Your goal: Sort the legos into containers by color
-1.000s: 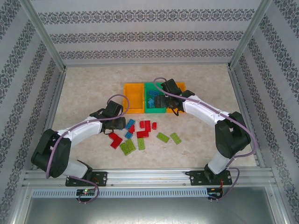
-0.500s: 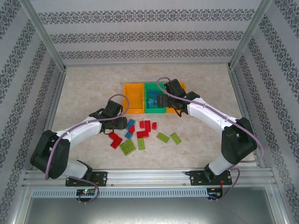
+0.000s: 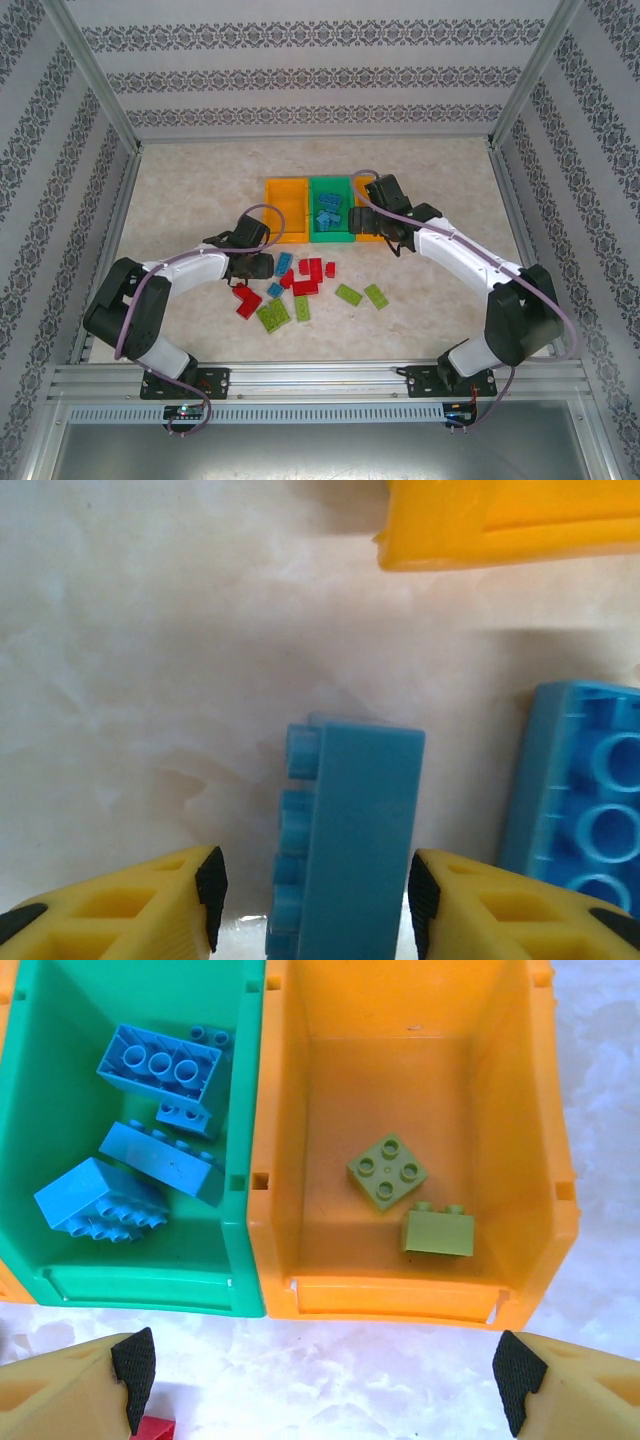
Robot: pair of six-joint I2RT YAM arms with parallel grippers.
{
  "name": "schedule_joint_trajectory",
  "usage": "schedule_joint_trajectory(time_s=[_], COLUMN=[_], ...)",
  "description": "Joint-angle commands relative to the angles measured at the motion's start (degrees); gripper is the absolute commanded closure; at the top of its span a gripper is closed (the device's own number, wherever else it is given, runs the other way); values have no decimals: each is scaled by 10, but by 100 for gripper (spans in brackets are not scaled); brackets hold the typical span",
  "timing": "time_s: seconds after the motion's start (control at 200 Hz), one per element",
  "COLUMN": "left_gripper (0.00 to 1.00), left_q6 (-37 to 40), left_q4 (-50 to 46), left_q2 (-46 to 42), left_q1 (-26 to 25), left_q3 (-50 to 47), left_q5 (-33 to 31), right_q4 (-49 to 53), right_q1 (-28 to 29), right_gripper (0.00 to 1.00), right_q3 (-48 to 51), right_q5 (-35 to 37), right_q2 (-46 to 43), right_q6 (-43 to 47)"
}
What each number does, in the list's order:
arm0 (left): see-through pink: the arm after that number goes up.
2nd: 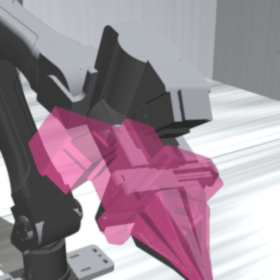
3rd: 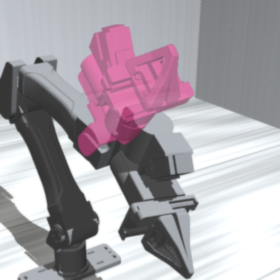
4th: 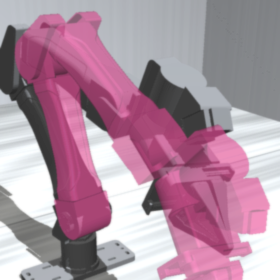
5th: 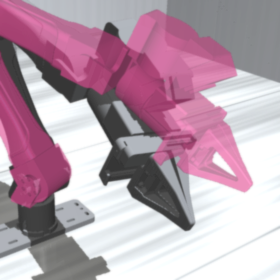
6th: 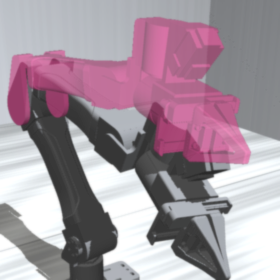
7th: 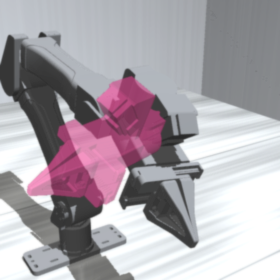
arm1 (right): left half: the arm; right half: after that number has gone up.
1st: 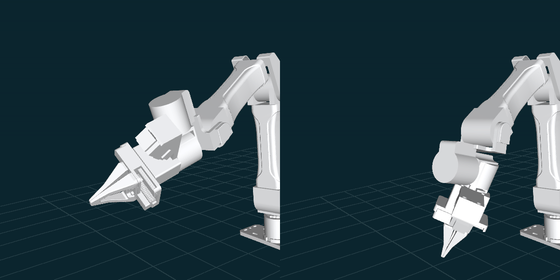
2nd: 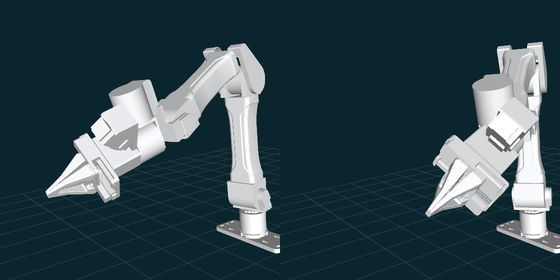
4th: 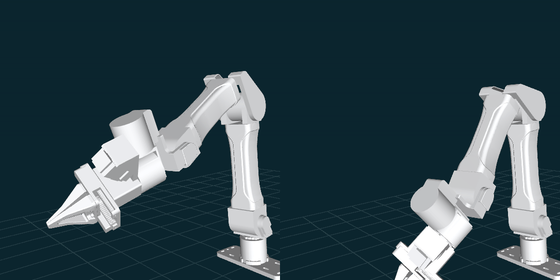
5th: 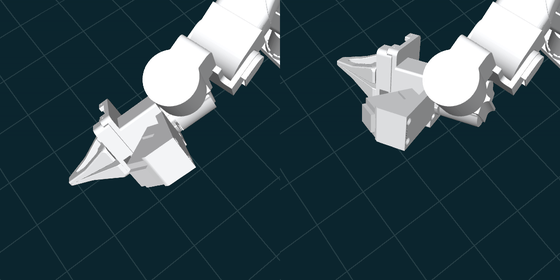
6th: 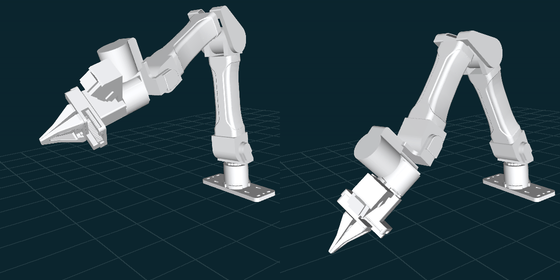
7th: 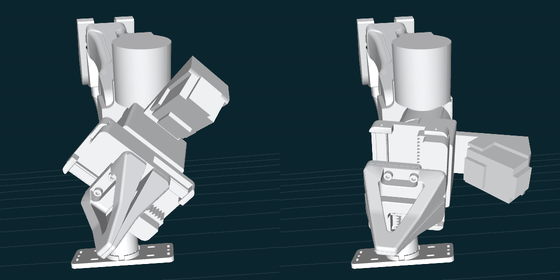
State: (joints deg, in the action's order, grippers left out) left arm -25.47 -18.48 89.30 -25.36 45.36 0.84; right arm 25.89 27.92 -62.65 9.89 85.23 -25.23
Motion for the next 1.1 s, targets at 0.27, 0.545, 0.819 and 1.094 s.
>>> schedule_joint_trajectory(time_s=[0.27,0.545,0.819,1.094], left_gripper=[72,94,89,91], left_q6=[9,9,28,36], left_q4=[10,-25,-35,-41], left_q2=[17,-64,-82,115], left_q1=[8,6,-36,-42], left_q3=[11,17,142,367], left_q5=[-15,-10,29,148], right_q4=[7,7,-37,-76], right_q1=[-17,-28,-30,4], right_gripper=[9,8,8,7], right_q3=[28,70,139,194], right_q5=[18,29,-13,-10], right_q2=[-34,-61,-85,-110], right_q6=[12,12,-5,-18])
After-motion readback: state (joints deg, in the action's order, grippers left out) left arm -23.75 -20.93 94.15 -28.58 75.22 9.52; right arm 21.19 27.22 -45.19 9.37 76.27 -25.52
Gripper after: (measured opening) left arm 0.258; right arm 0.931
